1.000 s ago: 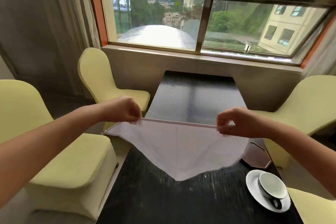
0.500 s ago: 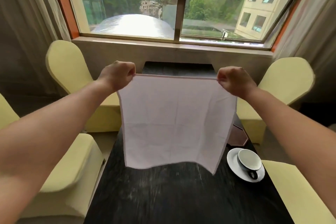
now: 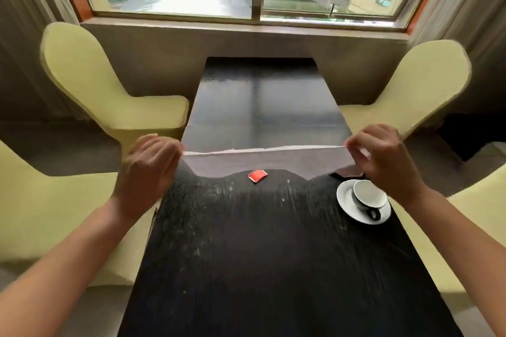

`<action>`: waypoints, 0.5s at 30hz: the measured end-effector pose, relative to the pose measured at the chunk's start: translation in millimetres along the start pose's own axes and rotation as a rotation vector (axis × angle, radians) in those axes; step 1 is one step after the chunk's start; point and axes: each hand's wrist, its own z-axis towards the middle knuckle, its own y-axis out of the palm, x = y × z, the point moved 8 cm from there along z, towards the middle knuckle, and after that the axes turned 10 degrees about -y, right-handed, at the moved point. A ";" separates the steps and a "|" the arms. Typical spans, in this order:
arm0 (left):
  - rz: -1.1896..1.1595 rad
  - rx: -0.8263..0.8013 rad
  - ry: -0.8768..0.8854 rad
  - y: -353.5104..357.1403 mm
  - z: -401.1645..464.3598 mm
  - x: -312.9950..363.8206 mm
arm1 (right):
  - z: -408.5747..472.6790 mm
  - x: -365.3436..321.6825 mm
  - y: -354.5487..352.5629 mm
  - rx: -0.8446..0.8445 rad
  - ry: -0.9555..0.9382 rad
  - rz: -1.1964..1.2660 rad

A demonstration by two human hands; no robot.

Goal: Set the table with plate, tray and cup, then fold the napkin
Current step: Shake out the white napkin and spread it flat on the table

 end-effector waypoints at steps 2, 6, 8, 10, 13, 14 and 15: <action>-0.019 -0.103 0.000 21.2 -49.7 2.3 | -43.5 -20.0 15.8 -0.078 -0.035 0.007; -0.018 -0.323 -0.017 67.1 -141.6 10.9 | -133.4 -50.7 61.1 -0.305 -0.036 0.056; 0.006 -0.417 -0.029 90.0 -181.4 17.0 | -176.7 -61.4 83.8 -0.388 -0.004 0.083; 0.039 -0.501 -0.057 112.2 -220.0 21.7 | -218.3 -68.6 105.4 -0.440 0.057 0.127; 0.038 -0.638 -0.123 144.2 -272.6 26.7 | -274.0 -78.4 133.4 -0.504 0.147 0.179; 0.043 -0.676 -0.135 152.4 -287.6 27.9 | -290.0 -82.5 140.6 -0.523 0.167 0.191; 0.046 -0.708 -0.146 159.7 -300.7 29.2 | -304.1 -85.9 147.0 -0.539 0.182 0.201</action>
